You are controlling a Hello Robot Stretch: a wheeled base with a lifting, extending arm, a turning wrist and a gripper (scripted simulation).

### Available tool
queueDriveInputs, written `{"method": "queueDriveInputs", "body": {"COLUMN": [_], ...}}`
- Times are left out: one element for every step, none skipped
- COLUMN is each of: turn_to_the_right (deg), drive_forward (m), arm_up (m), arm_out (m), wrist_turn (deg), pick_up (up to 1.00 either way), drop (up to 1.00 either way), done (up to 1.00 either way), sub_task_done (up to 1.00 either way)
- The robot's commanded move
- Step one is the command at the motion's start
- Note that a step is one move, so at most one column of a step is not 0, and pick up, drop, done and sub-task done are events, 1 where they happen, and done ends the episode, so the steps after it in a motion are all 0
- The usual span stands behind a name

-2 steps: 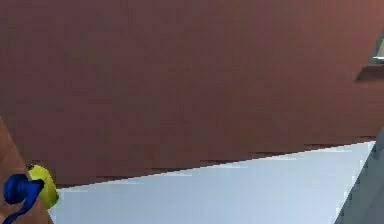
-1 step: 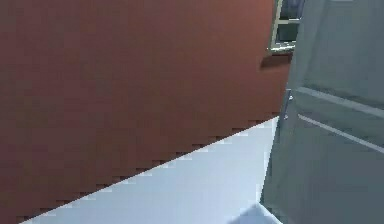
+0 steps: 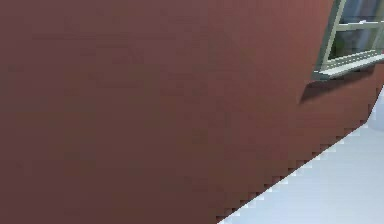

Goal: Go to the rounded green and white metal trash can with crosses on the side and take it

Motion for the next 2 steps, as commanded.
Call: {"method": "queueDriveInputs", "body": {"turn_to_the_right": [6.0, 0.0], "drive_forward": [0.00, 0.30], "arm_up": [0.00, 0.00], "arm_out": [0.00, 0.00], "wrist_turn": [0.0, 0.0], "pick_up": [0.00, 0.00], "drop": [0.00, 0.00], "done": [0.00, 0.00], "sub_task_done": [0.00, 0.00]}}
